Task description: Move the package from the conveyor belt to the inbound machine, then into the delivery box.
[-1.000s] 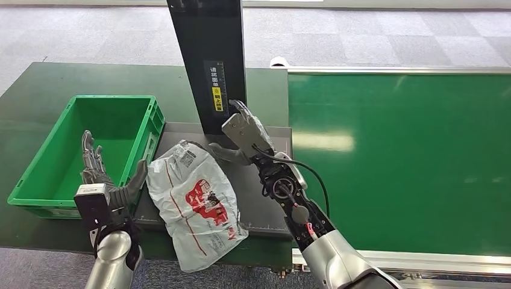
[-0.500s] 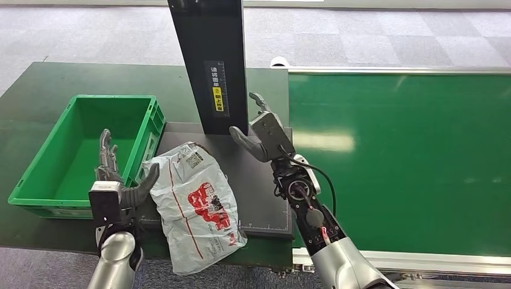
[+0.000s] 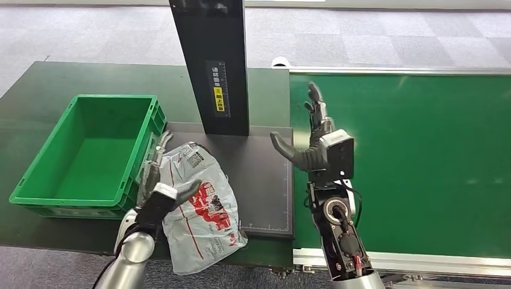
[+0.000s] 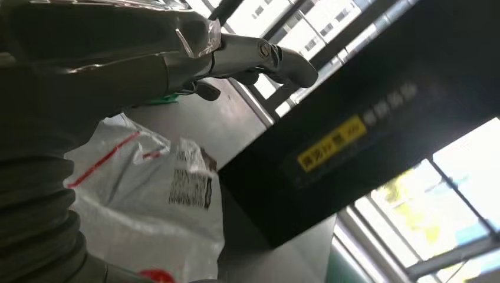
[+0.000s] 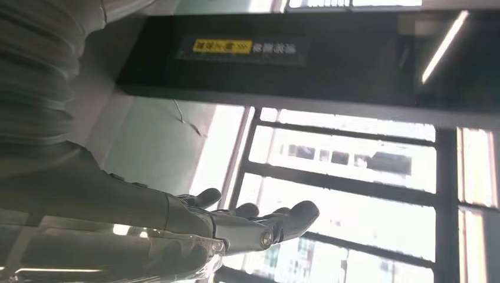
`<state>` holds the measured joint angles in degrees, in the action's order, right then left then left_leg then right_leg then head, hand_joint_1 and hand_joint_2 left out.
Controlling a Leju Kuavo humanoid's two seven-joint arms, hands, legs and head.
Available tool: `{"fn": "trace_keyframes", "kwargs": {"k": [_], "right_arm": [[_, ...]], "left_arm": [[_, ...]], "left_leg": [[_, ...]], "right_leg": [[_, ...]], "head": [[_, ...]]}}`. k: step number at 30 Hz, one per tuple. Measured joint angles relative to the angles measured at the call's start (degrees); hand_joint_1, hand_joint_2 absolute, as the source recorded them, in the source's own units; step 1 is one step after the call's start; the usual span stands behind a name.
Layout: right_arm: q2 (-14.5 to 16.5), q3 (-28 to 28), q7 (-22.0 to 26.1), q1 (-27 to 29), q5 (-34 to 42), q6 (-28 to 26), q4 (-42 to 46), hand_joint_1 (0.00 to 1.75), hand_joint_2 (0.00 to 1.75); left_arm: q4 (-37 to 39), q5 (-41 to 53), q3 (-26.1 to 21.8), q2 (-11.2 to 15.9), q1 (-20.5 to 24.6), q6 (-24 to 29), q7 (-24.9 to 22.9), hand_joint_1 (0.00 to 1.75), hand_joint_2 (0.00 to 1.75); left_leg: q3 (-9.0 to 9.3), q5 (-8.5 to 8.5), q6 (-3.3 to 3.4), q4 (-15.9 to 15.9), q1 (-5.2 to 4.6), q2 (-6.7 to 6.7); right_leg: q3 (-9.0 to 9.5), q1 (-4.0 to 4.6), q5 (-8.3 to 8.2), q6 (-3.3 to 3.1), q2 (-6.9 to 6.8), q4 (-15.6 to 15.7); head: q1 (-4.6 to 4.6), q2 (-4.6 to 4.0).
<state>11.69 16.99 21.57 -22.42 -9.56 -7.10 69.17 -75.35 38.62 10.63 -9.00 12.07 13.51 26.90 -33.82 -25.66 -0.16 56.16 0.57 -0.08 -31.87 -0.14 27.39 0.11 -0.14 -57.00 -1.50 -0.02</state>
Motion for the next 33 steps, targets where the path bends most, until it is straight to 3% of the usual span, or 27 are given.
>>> {"fn": "trace_keyframes", "kwargs": {"k": [5, 14, 19, 24, 28, 30, 33], "right_arm": [[-1.34, -5.92, 2.88, 7.34, -1.06, 1.33, 10.88, 0.0, 1.75], [-1.96, -9.64, 3.56, 11.02, -1.87, 2.06, 16.94, 0.0, 1.75], [-2.67, -11.02, 4.41, 13.32, -2.81, 1.19, 18.74, 0.0, 1.75], [-3.55, -13.27, 5.55, 17.24, -3.01, 1.2, 20.26, 0.0, 1.75], [-3.88, -14.39, 6.1, 19.61, -2.24, 1.76, 21.02, 0.0, 1.75], [-3.99, -14.56, 6.36, 20.21, -2.08, 2.14, 21.19, 0.0, 1.75], [-4.08, -14.59, 6.52, 20.6, -1.93, 2.39, 21.25, 0.0, 1.75]], "left_arm": [[7.31, 11.38, 6.79, 0.43, 4.18, -3.89, -3.22, 0.0, 1.75], [13.25, 12.44, 10.68, 0.64, 7.26, -4.27, -3.42, 0.0, 1.75], [18.31, 15.87, 13.03, 0.86, 9.52, -10.19, -4.64, 0.0, 1.75], [26.16, 15.08, 14.77, 1.03, 13.02, -15.03, -2.49, 0.0, 1.75], [29.18, 13.33, 15.3, 1.62, 14.7, -17.62, -1.34, 1.64, 1.75], [30.15, 12.53, 15.58, 2.05, 15.45, -19.04, -1.47, 1.73, 1.75], [31.52, 12.09, 16.06, 2.58, 16.55, -19.59, -1.72, 1.74, 1.75]], "left_leg": [[-0.09, -0.03, 0.04, 0.0, -0.09, 0.11], [-0.02, -0.02, 0.03, -0.01, -0.05, 0.18], [-0.01, -0.02, 0.03, -0.01, -0.06, 0.12], [0.02, -0.04, 0.04, -0.01, -0.09, 0.1], [0.21, -0.05, 0.03, -0.04, -0.09, 0.08], [0.35, -0.06, 0.02, -0.06, -0.08, 0.09], [0.56, -0.07, 0.0, -0.07, -0.07, 0.09]], "right_leg": [[0.0, -0.1, -0.03, 0.03, 0.1, 0.01], [-0.01, -0.05, -0.04, 0.03, 0.18, -0.01], [0.03, -0.06, -0.02, 0.02, 0.13, 0.0], [0.13, -0.08, -0.02, 0.03, 0.13, 0.01], [0.34, -0.08, -0.02, 0.02, 0.13, 0.01], [0.48, -0.07, -0.01, 0.01, 0.13, 0.01], [0.68, -0.06, 0.01, 0.0, 0.13, 0.01]], "head": [[0.0, 0.0], [-0.02, 0.0], [-0.01, 0.0], [-0.01, 0.0], [-0.02, 0.0], [-0.02, 0.0], [-0.01, 0.0]]}}
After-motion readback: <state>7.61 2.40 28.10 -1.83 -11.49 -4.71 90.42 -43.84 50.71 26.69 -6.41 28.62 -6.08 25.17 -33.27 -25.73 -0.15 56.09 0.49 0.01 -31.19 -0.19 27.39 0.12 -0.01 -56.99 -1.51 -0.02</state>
